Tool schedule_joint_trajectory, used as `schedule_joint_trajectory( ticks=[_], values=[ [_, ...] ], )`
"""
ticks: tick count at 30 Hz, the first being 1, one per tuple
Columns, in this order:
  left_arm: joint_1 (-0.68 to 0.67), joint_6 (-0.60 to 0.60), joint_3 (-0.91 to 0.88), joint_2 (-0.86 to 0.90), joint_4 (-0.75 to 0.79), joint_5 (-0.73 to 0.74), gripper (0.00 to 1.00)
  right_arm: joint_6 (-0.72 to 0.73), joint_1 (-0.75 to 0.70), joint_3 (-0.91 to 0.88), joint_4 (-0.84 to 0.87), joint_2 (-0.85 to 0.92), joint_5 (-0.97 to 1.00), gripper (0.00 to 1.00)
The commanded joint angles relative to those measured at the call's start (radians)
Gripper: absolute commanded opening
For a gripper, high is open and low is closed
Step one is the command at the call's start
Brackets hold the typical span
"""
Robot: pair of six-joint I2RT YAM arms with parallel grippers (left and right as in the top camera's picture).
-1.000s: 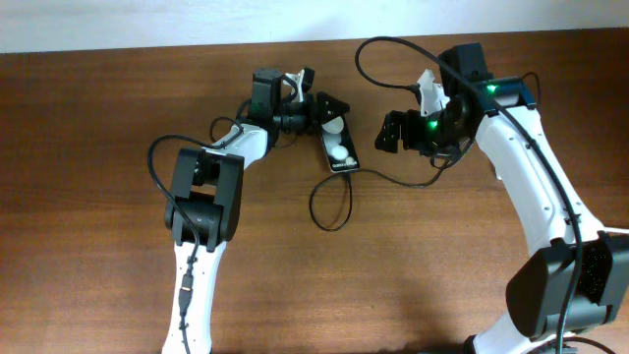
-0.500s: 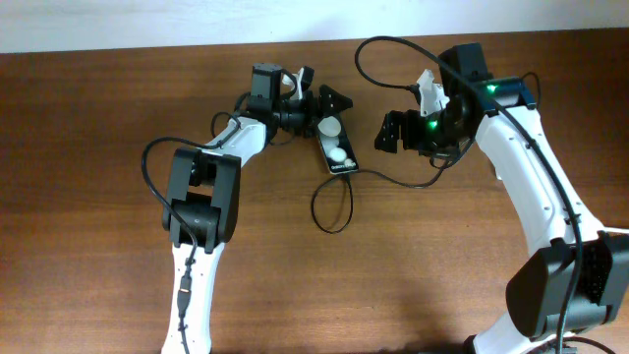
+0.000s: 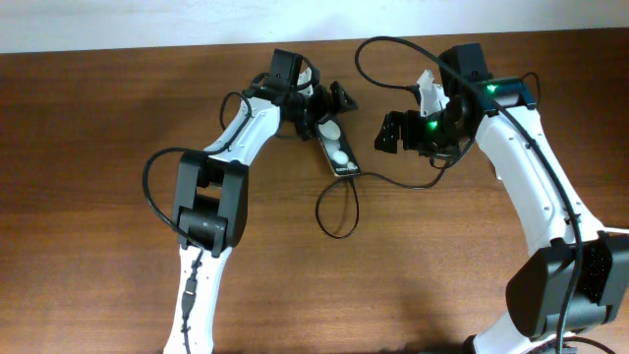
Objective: Plug charger to phone and switch on socket
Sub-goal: 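Lay the phone flat on the table and open the left gripper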
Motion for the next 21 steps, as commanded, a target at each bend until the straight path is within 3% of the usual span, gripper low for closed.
schedule_joint_trajectory(
  ticks=[1,9,18,21],
  values=[
    [0.008,0.019,-0.038,0.055,-0.089,-0.185,0.99,-0.011,0.001,-0.005,-0.001,-0.002,-0.006,0.99],
    [0.007,-0.004,0.020,0.055,-0.295,-0.321,0.99,-0.011,0.001,-0.005,-0.001,-0.002,-0.009,0.99],
    [0.008,0.006,0.037,0.053,-0.402,-0.389,0.99,-0.011,0.001,-0.005,-0.005,-0.002,-0.010,0.99],
    [0.008,0.035,0.115,0.048,-0.463,-0.436,0.99,-0.011,0.001,-0.005,-0.005,-0.002,-0.010,0.99]
  ],
)
